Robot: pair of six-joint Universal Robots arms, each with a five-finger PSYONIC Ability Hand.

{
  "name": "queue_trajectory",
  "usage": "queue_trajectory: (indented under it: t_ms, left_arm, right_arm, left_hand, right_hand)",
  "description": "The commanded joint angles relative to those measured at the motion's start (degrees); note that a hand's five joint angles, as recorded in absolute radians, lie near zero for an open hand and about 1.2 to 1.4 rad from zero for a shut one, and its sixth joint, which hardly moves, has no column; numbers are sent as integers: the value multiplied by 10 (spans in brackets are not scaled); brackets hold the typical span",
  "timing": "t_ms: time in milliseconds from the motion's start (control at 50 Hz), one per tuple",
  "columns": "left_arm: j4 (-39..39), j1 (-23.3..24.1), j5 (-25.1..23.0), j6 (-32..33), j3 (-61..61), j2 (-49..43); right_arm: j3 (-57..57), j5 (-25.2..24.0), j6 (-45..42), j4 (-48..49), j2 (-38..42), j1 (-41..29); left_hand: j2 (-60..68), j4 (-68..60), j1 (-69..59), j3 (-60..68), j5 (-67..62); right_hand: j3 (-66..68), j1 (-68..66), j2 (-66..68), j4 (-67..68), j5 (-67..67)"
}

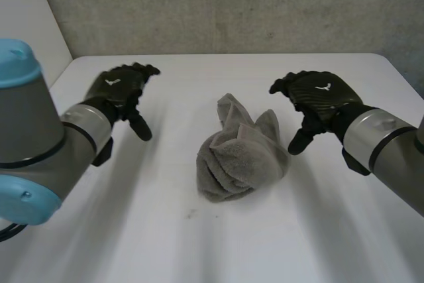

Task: Fold the towel.

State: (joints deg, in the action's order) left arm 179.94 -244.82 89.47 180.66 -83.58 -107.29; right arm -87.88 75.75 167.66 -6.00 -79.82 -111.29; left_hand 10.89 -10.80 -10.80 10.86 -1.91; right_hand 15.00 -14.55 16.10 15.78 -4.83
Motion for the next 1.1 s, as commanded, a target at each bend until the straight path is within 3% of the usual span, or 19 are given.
queue_trajectory:
  t_ms: [20, 180, 440, 520, 560, 580, 600, 620, 640, 680, 740, 780, 800, 820, 840, 880, 940, 1060, 1100]
  left_arm:
    - [48, 17, -82, 0, 21, -70]
    - [52, 45, -143, 0, 55, -143]
    - [39, 59, -147, 0, 54, -196]
    - [36, 62, -148, -1, 54, -205]
    - [36, 65, -148, -1, 57, -214]
    - [36, 65, -148, -1, 57, -214]
    - [37, 68, -148, -1, 60, -216]
    - [37, 68, -148, -1, 60, -216]
    - [39, 71, -145, -2, 66, -216]
    - [41, 71, -143, -5, 77, -216]
    - [43, 73, -130, -6, 121, -212]
    - [44, 73, -69, -13, 191, -197]
    - [44, 73, -69, -13, 192, -197]
    - [45, 73, -17, -15, 225, -183]
    - [45, 73, -17, -15, 226, -183]
    - [65, 72, 81, -15, 272, -154]
    - [87, 72, 133, -13, 271, -119]
    - [88, 78, 137, -9, 180, -76]
    - [89, 109, 137, -6, 93, -62]
  right_arm:
    - [-29, -7, 18, 6, 3, 32]
    - [-19, -38, 18, 6, 57, 33]
    - [38, -81, 16, 4, 180, 22]
    - [47, -84, 13, 4, 200, 12]
    - [59, -80, 12, 11, 206, 5]
    - [59, -80, 12, 11, 206, 5]
    - [71, -79, 12, 20, 204, 5]
    - [88, -76, 13, 34, 201, 5]
    - [88, -76, 13, 35, 201, 5]
    - [106, -75, 14, 50, 194, 6]
    - [146, -67, 14, 72, 178, 7]
    - [193, -41, 7, 96, 168, 3]
    - [193, -41, 7, 96, 168, 3]
    - [215, -17, 1, 122, 165, 0]
    - [227, 12, -6, 162, 157, -2]
    - [229, 36, -14, 210, 143, -4]
    - [212, 62, -23, 303, 113, -15]
    - [156, 56, -29, 325, 102, -24]
    - [114, 45, -31, 290, 103, -36]
  left_hand:
    - [50, -51, -51, 51, -40]
    - [59, -60, -60, 59, -49]
    - [155, -156, -156, 155, -144]
    - [161, -162, -162, 162, -151]
    - [297, -298, -298, 297, -286]
    - [298, -299, -299, 298, -287]
    - [479, -480, -480, 479, -469]
    - [481, -482, -482, 481, -471]
    - [654, -655, -655, 655, -644]
    - [691, -692, -692, 691, -681]
    - [691, -692, -692, 691, -681]
    - [691, -692, -692, 691, -681]
    - [691, -692, -692, 691, -681]
    - [691, -692, -692, 691, -681]
    - [691, -692, -692, 691, -681]
    - [691, -692, -692, 691, -681]
    - [691, -692, -692, 691, -681]
    - [691, -692, -692, 691, -681]
    - [691, -692, -692, 691, -681]
  right_hand:
    - [-10, 6, -21, -18, 9]
    - [-37, 33, -48, -45, 35]
    - [-50, 45, -61, -58, 48]
    - [109, -113, 98, 101, -111]
    - [505, -510, 494, 497, -507]
    - [508, -512, 497, 500, -509]
    - [649, -653, 638, 641, -650]
    - [650, -655, 639, 642, -652]
    - [650, -655, 639, 642, -652]
    - [650, -655, 639, 642, -652]
    - [650, -655, 639, 642, -652]
    - [650, -655, 639, 642, -652]
    - [650, -655, 639, 642, -652]
    - [650, -655, 639, 642, -652]
    - [650, -655, 639, 642, -652]
    - [650, -655, 639, 642, -652]
    - [650, -655, 639, 642, -652]
    - [650, -655, 639, 642, -652]
    - [650, -655, 639, 642, -652]
